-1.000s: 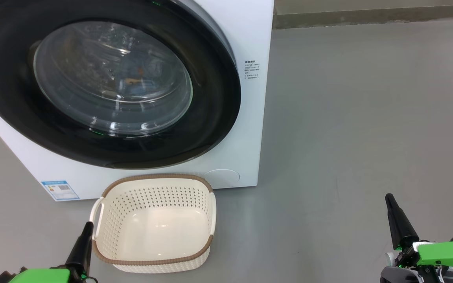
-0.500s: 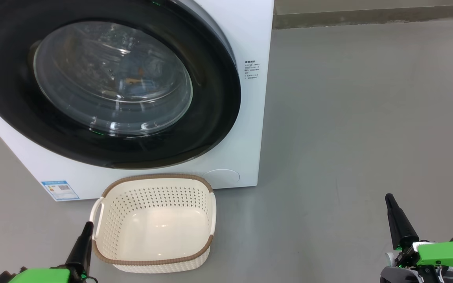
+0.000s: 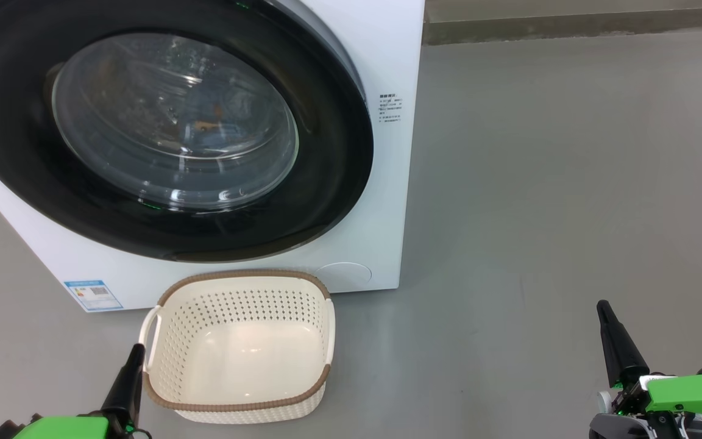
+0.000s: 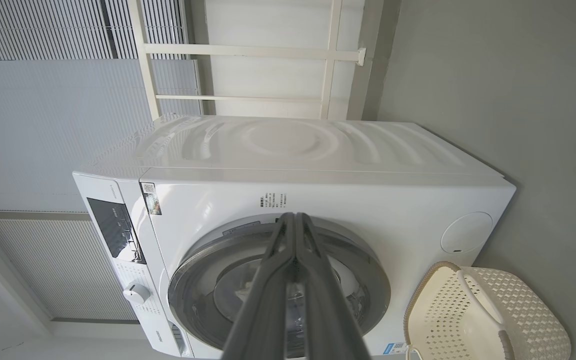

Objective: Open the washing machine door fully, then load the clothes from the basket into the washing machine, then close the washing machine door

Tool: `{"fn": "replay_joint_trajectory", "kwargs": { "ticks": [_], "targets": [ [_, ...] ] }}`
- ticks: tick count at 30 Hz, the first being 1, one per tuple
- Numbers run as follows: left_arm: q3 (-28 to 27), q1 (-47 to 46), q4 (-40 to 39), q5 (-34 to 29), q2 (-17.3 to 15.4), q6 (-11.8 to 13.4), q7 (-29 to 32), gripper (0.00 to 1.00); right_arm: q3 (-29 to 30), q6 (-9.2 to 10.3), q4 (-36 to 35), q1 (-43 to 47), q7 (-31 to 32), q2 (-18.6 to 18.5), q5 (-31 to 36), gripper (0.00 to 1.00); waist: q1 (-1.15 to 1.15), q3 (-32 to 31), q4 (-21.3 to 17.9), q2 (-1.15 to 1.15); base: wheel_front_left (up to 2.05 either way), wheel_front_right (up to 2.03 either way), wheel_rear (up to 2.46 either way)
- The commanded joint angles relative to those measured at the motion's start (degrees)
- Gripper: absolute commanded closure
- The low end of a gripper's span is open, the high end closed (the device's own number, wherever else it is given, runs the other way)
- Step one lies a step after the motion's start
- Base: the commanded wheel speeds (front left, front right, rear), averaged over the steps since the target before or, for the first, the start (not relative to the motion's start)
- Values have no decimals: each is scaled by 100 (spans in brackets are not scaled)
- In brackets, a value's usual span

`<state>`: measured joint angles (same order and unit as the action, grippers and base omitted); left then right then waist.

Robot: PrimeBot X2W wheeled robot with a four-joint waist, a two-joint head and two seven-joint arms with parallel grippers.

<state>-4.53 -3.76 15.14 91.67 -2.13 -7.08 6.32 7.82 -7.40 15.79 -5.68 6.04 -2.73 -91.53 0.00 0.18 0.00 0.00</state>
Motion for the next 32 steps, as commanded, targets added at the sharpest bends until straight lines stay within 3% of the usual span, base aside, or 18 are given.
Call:
{"fn": "replay_joint_trajectory", "kwargs": {
  "ticks": [1,32],
  "targets": [
    [-200,-243,-109,49,-75,-41,17,100,-123,-9,-177,-51,50,-15,-58,100,0,0,0,0,0,0,0],
    [-199,-243,-109,50,-75,-41,17,100,-123,-9,-177,-51,50,-15,-58,100,0,0,0,0,0,0,0]
  ]
}}
